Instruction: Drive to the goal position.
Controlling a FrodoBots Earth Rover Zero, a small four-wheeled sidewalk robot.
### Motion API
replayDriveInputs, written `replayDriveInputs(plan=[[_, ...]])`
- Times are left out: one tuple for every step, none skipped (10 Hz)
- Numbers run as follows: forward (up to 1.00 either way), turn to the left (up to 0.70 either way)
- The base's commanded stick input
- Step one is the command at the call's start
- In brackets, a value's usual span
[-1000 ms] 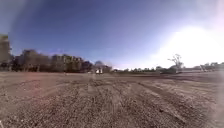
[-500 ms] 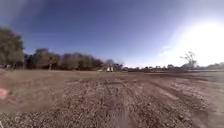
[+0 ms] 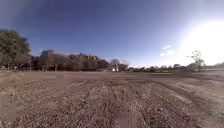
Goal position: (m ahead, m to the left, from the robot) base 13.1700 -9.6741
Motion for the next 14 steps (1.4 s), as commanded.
replayDriveInputs(plan=[[0.50,0.00],[0.50,0.00],[0.50,0.00],[0.50,0.00],[0.50,0.00],[0.50,0.00],[0.50,0.00],[0.50,0.00],[0.50,0.00],[0.50,0.00],[0.50,0.00],[0.50,0.00],[0.50,0.00],[0.50,0.00]])
